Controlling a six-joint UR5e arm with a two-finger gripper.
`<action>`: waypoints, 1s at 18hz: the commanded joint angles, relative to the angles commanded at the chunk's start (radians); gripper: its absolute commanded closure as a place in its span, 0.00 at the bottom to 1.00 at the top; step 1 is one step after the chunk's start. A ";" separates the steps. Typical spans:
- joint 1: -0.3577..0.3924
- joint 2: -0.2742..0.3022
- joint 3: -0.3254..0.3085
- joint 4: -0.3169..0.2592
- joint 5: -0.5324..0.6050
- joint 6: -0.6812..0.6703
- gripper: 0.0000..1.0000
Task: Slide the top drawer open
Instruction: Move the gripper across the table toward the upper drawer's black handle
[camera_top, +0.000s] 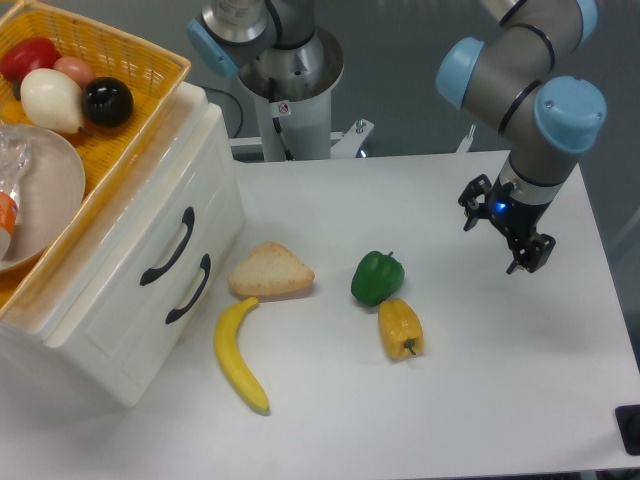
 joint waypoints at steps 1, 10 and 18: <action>0.003 0.003 0.000 0.000 0.000 0.000 0.00; -0.035 0.048 -0.018 0.027 0.034 -0.128 0.00; -0.213 0.080 -0.048 0.034 -0.026 -0.601 0.00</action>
